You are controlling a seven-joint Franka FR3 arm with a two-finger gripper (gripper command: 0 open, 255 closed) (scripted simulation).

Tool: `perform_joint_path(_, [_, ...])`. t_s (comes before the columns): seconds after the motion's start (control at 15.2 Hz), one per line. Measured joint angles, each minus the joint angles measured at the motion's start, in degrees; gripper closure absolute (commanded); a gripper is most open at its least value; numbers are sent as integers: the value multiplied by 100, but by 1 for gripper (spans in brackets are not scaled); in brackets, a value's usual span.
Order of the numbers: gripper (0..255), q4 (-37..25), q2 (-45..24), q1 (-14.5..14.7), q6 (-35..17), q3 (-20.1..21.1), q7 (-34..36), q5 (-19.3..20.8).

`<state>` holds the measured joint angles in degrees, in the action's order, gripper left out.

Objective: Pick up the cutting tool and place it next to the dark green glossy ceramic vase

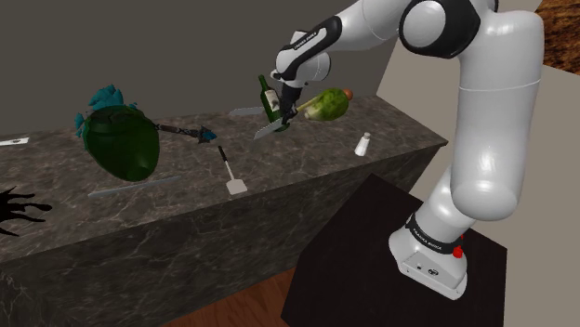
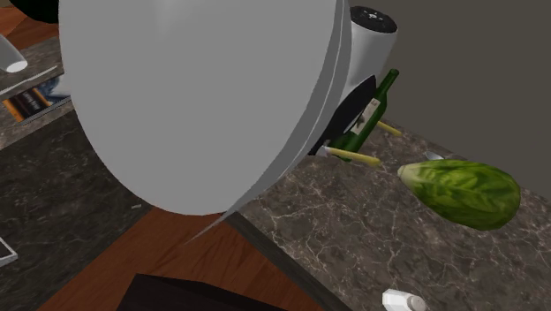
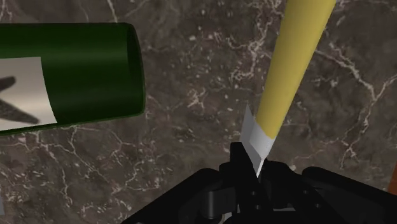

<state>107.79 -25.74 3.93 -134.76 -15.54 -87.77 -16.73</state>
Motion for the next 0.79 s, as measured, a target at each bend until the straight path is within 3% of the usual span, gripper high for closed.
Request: perform_joint_path(0.79, [255, -222, 531, 94, 719, -135, 242, 282])
